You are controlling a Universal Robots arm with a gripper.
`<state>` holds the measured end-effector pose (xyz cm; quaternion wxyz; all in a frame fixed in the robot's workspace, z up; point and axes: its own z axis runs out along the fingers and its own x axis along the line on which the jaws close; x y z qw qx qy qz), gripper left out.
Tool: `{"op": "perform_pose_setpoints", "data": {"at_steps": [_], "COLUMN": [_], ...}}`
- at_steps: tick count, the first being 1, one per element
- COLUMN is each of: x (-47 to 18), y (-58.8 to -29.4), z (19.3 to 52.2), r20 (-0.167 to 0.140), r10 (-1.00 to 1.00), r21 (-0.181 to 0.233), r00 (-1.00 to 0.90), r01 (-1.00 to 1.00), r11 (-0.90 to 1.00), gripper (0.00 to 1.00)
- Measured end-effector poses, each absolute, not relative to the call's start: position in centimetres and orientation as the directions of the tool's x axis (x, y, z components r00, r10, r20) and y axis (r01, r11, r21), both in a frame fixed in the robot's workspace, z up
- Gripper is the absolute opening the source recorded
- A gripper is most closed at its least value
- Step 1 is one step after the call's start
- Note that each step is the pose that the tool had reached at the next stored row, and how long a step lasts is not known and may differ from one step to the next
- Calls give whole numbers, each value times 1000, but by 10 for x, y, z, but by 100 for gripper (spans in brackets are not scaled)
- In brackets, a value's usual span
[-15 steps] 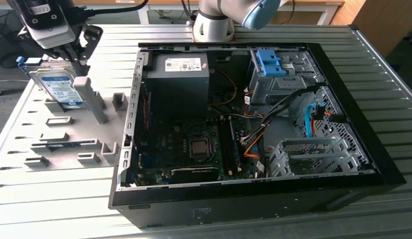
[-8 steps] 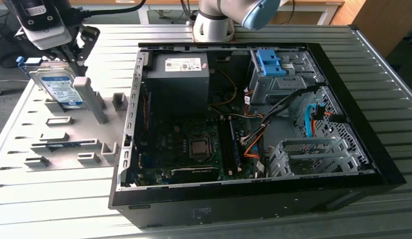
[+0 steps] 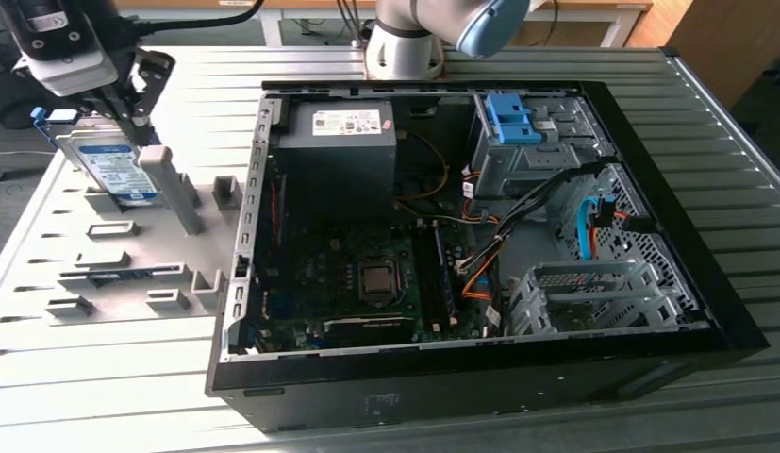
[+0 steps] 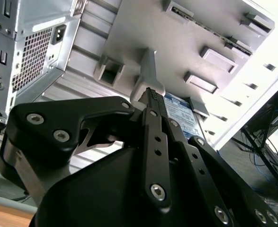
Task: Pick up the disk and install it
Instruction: 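Reach for the disk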
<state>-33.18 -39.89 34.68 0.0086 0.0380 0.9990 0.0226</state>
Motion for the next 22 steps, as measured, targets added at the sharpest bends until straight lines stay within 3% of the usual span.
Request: {"op": "perform_pose_setpoints", "data": {"at_steps": [22], "x": [-396], "y": [-364], "z": [346], "r20": [-15], "r10": [76], "r21": [46], "r00": [-997], "r01": [75], "r11": [996], "gripper": [11]}}
